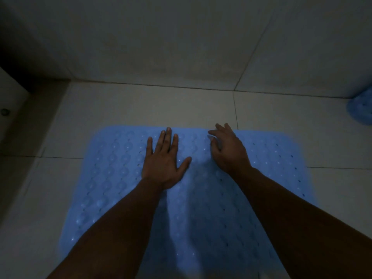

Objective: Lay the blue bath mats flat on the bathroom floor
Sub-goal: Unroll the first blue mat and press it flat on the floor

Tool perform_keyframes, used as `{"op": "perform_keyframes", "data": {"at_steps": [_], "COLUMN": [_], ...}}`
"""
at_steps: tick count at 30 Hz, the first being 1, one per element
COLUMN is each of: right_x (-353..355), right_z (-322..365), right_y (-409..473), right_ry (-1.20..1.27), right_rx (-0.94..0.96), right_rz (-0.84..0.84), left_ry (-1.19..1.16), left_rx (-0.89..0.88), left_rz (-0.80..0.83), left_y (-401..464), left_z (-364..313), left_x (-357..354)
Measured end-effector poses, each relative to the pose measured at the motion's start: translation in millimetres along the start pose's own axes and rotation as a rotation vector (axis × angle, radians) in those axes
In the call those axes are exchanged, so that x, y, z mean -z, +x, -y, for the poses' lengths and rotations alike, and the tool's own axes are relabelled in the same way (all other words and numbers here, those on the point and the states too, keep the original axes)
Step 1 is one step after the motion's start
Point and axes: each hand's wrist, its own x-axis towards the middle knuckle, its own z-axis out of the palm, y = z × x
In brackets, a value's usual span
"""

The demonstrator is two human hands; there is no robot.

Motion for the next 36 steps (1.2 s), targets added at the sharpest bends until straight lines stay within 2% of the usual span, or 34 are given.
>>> {"op": "perform_keyframes", "data": {"at_steps": [3, 8, 9, 11, 15, 18, 21, 25, 29, 31, 34, 36], "right_x": [11, 24, 20, 5, -42, -71, -85, -86, -82, -73, -37, -1], "right_z": [0, 34, 43, 56, 52, 36, 28, 27, 31, 39, 62, 69], "right_y": [-1, 17, 20, 21, 2, -18, -26, -25, -25, -20, 12, 40], "right_ry": [-0.045, -0.196, -0.226, -0.269, -0.33, -0.398, -0.417, -0.429, -0.409, -0.385, -0.392, -0.337], "right_rx": [0.041, 0.018, 0.013, 0.023, 0.029, 0.074, 0.129, 0.157, 0.114, 0.062, -0.049, -0.105], "right_rz": [0.031, 0.214, 0.233, 0.251, 0.323, 0.176, -0.006, -0.047, 0.057, 0.198, 0.503, 0.568], "left_ry": [-0.046, -0.108, -0.089, -0.017, -0.063, -0.01, 0.008, -0.012, -0.041, -0.054, -0.086, -0.121], "left_rx": [0.02, 0.06, 0.037, 0.008, 0.073, 0.101, 0.137, 0.155, 0.176, 0.199, 0.246, 0.272], "left_rz": [0.062, 0.396, 0.417, 0.363, 0.16, 0.051, 0.008, -0.092, -0.084, -0.076, -0.065, -0.055], "left_y": [0, 41, 51, 59, 35, 22, 18, 16, 14, 15, 19, 21], "left_z": [-3, 3, 8, 14, 12, 13, 23, 39, 39, 37, 30, 17], "left_x": [12, 92, 107, 120, 94, 71, 54, 39, 38, 45, 63, 74]}}
